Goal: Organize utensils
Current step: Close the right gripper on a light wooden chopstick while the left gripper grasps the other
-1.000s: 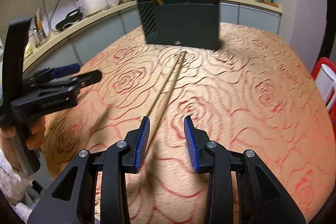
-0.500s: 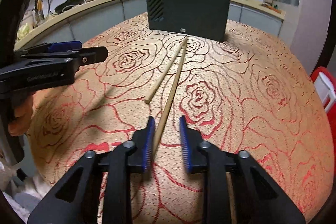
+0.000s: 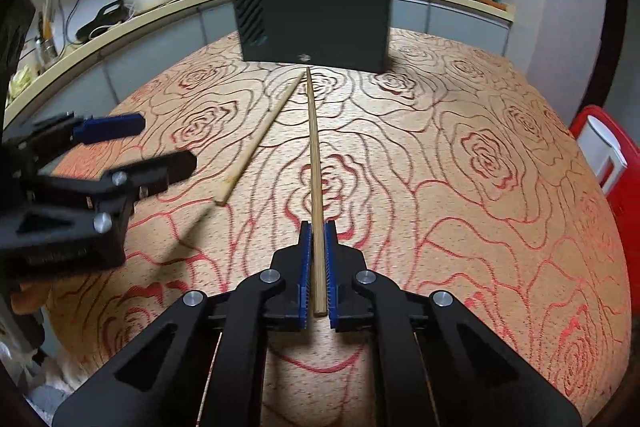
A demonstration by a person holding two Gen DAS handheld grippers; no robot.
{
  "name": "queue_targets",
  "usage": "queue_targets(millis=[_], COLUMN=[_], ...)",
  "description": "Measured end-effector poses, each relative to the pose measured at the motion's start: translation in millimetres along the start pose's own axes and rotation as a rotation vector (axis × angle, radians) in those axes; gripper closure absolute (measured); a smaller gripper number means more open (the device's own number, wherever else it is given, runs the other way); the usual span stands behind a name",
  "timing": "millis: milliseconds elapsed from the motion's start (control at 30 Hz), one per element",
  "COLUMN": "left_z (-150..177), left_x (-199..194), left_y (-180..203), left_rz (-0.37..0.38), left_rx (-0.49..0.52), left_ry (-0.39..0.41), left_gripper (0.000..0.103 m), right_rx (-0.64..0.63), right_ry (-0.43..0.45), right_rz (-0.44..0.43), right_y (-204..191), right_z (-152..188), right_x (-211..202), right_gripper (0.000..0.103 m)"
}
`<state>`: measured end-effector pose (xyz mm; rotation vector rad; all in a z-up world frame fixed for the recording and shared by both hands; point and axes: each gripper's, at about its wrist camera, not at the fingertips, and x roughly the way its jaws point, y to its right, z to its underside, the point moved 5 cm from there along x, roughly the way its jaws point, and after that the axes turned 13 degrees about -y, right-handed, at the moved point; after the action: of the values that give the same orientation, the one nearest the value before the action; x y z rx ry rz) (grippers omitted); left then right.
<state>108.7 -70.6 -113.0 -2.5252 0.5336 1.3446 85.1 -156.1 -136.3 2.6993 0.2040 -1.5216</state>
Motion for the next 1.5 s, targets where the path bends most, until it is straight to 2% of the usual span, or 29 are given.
queue_targets(millis=[200, 300, 367, 467, 600, 833, 933, 1167, 1300, 1400, 1500], left_z=[-5, -9, -10, -9, -7, 1, 4, 4, 4, 3, 3], left_x=[14, 22, 26, 32, 29, 25, 24, 24, 24, 24, 24], left_y=[11, 17, 19, 20, 18, 4, 3, 9, 12, 11, 12], left_rz=[0.055, 0.045, 0.026, -0.002, -0.006, -0.031, -0.007, 0.040, 0.023, 0.026, 0.021], left_rx=[0.006, 0.022, 0.037, 0.050, 0.051, 0.008, -0.014, -0.028, -0.021, -0.023, -0.020], left_ry=[-0.043, -0.060, -0.068, -0.093, -0.089, -0.089, -0.081, -0.065, -0.058, -0.059, -0.056], left_gripper=[0.030, 0.030, 0.035, 0.050, 0.062, 0.072, 0.079, 0.086, 0.092, 0.094, 0.095], right_rx=[0.021, 0.021, 0.021, 0.027, 0.030, 0.036, 0.025, 0.016, -0.003, -0.034, -0.038], right_ry=[0.000, 0.001, 0.003, 0.008, 0.020, 0.022, 0.033, 0.064, 0.078, 0.089, 0.092], right_rz=[0.005, 0.004, -0.002, -0.016, -0.020, -0.048, -0.047, -0.047, -0.053, -0.013, -0.012], right_y=[8, 7, 8, 9, 10, 12, 11, 11, 6, 2, 3], right_z=[0, -1, -1, 0, 1, 5, 11, 17, 17, 17, 16], right_x=[1, 0, 0, -1, -1, -4, -7, -10, -9, -9, -8], right_gripper=[0.096, 0.096, 0.096, 0.096, 0.096, 0.095, 0.094, 0.094, 0.084, 0.084, 0.084])
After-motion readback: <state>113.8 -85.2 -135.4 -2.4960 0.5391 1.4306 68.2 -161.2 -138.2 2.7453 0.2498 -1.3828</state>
